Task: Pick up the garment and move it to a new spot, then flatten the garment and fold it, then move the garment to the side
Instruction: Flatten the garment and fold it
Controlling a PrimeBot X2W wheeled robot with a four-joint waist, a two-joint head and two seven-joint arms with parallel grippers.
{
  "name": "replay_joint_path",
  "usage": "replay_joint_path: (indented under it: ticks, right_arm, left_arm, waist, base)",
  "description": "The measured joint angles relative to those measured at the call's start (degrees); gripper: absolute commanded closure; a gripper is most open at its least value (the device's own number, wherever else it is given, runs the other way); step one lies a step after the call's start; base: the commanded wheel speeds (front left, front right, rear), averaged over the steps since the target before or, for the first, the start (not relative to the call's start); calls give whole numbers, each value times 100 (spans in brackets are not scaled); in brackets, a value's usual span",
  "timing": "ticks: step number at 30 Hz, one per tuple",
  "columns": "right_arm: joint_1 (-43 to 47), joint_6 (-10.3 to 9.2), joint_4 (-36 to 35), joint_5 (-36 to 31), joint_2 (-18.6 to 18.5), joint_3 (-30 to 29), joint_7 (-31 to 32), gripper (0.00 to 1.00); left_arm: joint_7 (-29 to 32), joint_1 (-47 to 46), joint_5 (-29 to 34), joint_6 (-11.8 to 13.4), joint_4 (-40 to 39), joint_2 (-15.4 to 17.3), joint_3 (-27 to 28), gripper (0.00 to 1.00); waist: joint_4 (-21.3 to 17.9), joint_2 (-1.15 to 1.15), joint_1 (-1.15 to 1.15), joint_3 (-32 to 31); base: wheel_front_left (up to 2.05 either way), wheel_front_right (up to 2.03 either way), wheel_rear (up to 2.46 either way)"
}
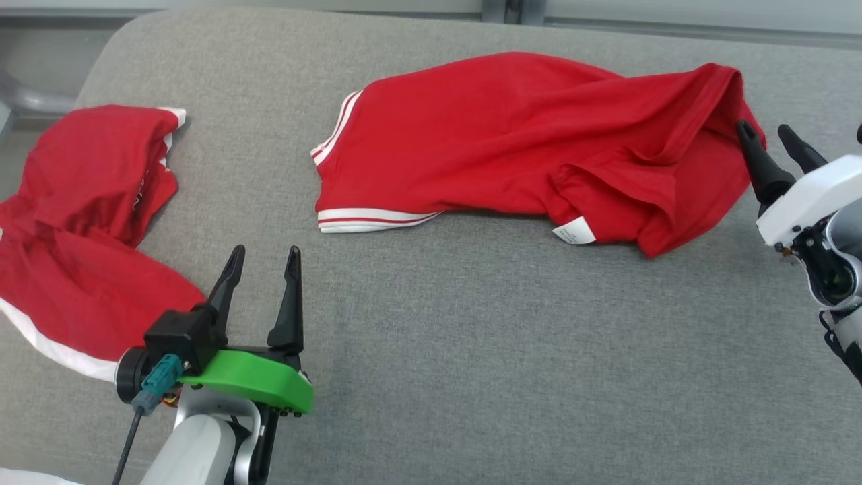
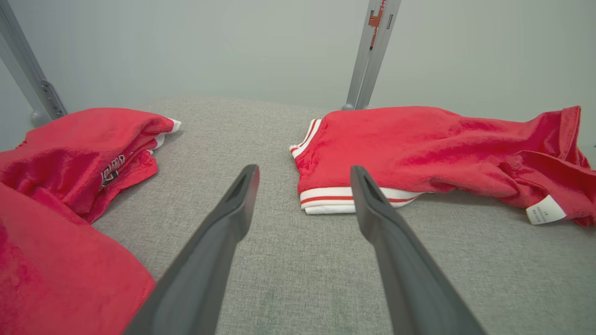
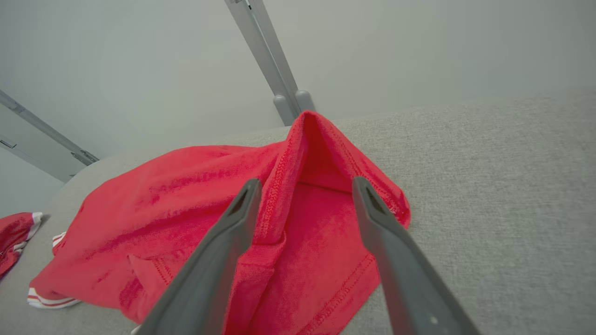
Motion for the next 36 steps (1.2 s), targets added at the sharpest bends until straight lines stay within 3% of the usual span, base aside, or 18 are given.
replay_joint_path:
  ticks: [6, 9, 16, 22, 27, 34, 35, 36]
  right_arm:
    - [503, 1, -1062, -44, -53, 339, -138, 0]
    - [458, 0, -1303, -218, -110, 615, 85, 0]
    - [-470, 2, -1155, -869, -302, 1707, 1346, 0]
    - [-1163, 2, -888, -751, -641, 2854, 2648, 0]
    - [-1555, 2, -875, -314, -828, 3534, 3200, 0]
    - [-1793, 2, -439, 103, -916, 4086, 3422, 0]
    - [-1796, 2, -396, 149, -925, 4145, 3444, 15]
    - [-1822, 2, -371, 190, -936, 4206, 3437, 58]
  left_arm:
    - [42, 118, -45, 24, -70, 16, -24, 0]
    - [51, 127, -59, 24, -92, -15, -63, 0]
    - [1, 77, -103, -26, -4, -203, -189, 0]
    - [-109, 12, -168, -122, 238, -398, -265, 0]
    - [-179, 3, -218, -154, 402, -463, -274, 0]
    - [-232, -68, -218, -198, 497, -531, -274, 0]
    - [-243, -69, -219, -198, 510, -532, -268, 0]
    - [-245, -70, -219, -198, 522, -530, -256, 0]
  waist:
    - [-196, 0, 0, -374]
    - [-189, 0, 0, -460]
    - [86, 0, 0, -406]
    - [495, 0, 0, -254]
    - [801, 0, 0, -173]
    - [1038, 0, 0, -39]
    - [1050, 0, 0, -15]
    - [1056, 0, 0, 6]
  base:
    - [0, 0, 0]
    - [0, 0, 0]
    - [0, 0, 0]
    - [0, 0, 0]
    - [0, 0, 0]
    - [0, 0, 0]
    - [0, 0, 0]
    - [0, 0, 0]
